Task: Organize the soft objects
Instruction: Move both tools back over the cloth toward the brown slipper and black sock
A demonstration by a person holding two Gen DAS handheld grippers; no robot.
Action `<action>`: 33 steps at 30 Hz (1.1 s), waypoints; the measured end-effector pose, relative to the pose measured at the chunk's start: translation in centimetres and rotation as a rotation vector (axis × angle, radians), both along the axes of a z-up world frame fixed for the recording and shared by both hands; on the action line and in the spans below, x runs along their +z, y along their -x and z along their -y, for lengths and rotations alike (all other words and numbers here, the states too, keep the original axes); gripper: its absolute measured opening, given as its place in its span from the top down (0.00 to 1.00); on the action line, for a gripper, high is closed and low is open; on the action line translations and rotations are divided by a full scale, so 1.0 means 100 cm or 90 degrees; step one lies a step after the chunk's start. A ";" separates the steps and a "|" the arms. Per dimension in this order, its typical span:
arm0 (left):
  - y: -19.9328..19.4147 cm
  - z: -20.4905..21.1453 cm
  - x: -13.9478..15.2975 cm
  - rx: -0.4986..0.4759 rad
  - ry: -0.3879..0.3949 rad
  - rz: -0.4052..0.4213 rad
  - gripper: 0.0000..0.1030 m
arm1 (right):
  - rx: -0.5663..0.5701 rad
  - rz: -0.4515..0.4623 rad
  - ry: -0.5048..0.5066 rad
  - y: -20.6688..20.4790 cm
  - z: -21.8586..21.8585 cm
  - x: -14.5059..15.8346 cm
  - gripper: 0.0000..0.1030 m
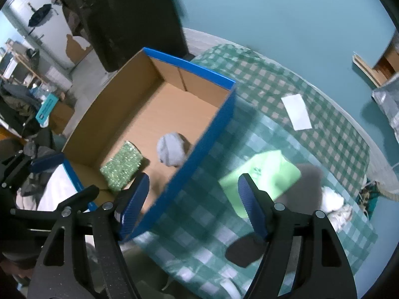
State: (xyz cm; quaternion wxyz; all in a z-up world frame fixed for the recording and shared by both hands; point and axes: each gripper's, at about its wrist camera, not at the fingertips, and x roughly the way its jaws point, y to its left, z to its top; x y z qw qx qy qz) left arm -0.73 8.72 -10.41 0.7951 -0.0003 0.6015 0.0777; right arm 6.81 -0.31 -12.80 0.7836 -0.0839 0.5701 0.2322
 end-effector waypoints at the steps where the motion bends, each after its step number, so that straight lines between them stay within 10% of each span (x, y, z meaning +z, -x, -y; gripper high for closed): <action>1: 0.000 0.004 0.001 -0.004 0.001 0.001 0.28 | -0.004 0.000 0.001 0.001 0.005 0.000 0.27; 33: -0.008 0.124 -0.012 -0.168 0.025 -0.028 0.22 | -0.140 -0.024 0.050 0.021 0.152 -0.020 0.22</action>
